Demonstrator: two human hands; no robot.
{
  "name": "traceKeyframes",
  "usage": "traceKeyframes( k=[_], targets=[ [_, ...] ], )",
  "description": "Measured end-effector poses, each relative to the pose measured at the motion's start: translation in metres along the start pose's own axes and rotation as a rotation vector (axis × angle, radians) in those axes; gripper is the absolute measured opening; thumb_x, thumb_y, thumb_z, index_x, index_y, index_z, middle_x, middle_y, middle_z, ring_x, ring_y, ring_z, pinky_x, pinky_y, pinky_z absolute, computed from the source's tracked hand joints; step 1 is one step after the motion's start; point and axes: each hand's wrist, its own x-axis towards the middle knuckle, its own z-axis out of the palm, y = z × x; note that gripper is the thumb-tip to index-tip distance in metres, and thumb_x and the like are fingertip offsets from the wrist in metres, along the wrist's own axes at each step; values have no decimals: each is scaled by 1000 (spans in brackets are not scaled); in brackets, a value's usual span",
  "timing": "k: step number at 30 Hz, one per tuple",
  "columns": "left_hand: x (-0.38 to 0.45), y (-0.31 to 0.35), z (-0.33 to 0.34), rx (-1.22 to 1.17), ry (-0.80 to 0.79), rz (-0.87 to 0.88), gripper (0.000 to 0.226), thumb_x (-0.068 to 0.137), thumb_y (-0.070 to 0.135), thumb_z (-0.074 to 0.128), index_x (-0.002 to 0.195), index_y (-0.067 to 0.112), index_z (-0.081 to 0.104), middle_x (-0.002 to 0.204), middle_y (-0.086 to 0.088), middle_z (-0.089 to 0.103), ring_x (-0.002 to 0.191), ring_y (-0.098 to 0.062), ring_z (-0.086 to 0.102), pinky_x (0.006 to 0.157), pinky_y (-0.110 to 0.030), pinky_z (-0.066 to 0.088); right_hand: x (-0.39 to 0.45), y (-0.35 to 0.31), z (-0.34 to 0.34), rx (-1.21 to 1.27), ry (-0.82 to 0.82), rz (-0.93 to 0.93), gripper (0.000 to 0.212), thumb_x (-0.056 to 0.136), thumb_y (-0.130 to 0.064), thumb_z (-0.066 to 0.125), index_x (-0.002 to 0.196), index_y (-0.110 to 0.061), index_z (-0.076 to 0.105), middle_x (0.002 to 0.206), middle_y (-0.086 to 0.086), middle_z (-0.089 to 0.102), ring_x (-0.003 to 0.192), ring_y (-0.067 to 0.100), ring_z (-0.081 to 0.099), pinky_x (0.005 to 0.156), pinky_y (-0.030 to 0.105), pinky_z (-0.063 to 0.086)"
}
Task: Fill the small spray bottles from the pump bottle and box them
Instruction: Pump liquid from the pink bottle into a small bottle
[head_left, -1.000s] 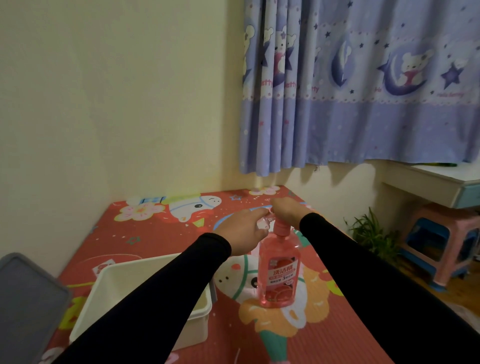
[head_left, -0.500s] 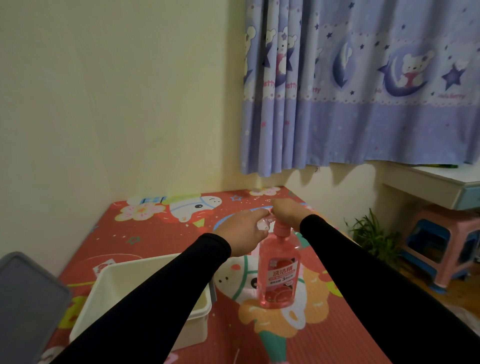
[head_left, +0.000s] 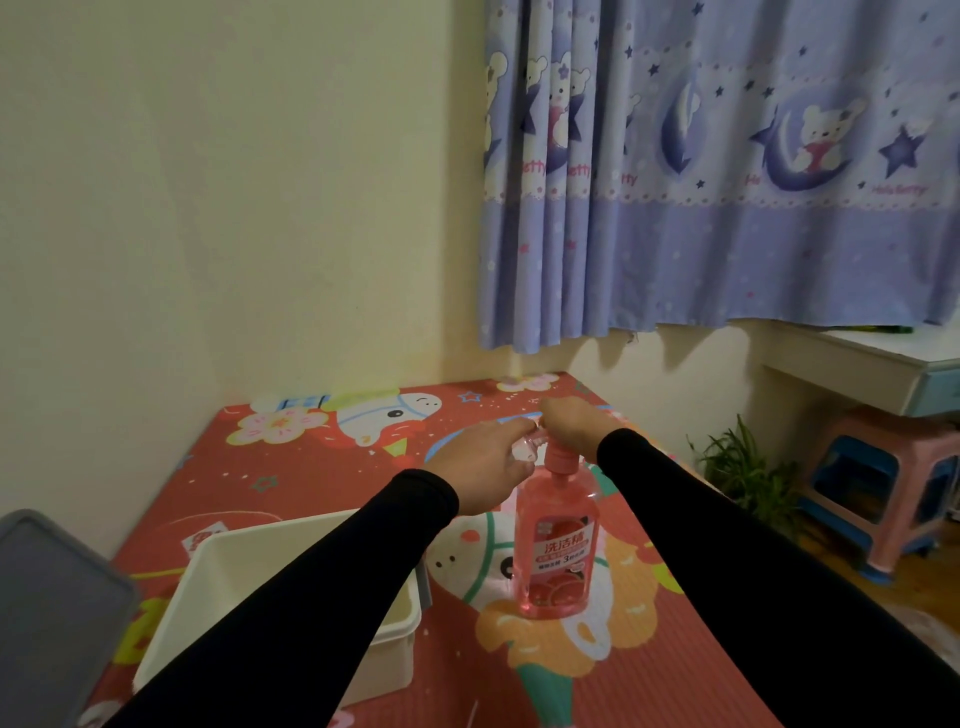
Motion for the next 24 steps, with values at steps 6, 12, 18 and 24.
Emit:
traceKeyframes(
  k=[6, 12, 18, 24],
  targets=[
    [1, 4, -13, 6, 6, 19, 51, 99, 29, 49, 147, 26, 33, 134, -6, 50, 109, -21, 52, 85, -27, 37, 4, -6, -10, 51, -9, 35, 28, 101, -14, 33, 108, -5, 59, 124, 21, 55, 99, 20, 45, 106, 43, 41],
    [0, 2, -5, -2, 17, 9, 49, 98, 28, 48, 145, 25, 35, 133, -8, 52, 111, -23, 53, 87, -30, 40, 11, 2, -1, 74, 7, 29, 33, 100, -12, 34, 120, 2, 57, 132, 25, 53, 98, 19, 44, 102, 43, 41],
    [0, 2, -6, 13, -6, -7, 47, 98, 29, 49, 144, 25, 38, 127, -8, 54, 110, -24, 53, 92, -34, 42, 6, 2, -2, 203, 10, 101, 32, 100, -20, 36, 69, -25, 44, 79, -3, 50, 86, 21, 48, 70, 27, 43],
    [1, 5, -14, 3, 17, 20, 51, 99, 29, 49, 147, 27, 33, 136, -5, 50, 113, -20, 51, 85, -25, 35, 6, -7, -12, 170, -17, 32, 18, 102, -17, 33, 108, -16, 50, 132, 22, 53, 98, 19, 44, 94, 40, 42]
  ],
)
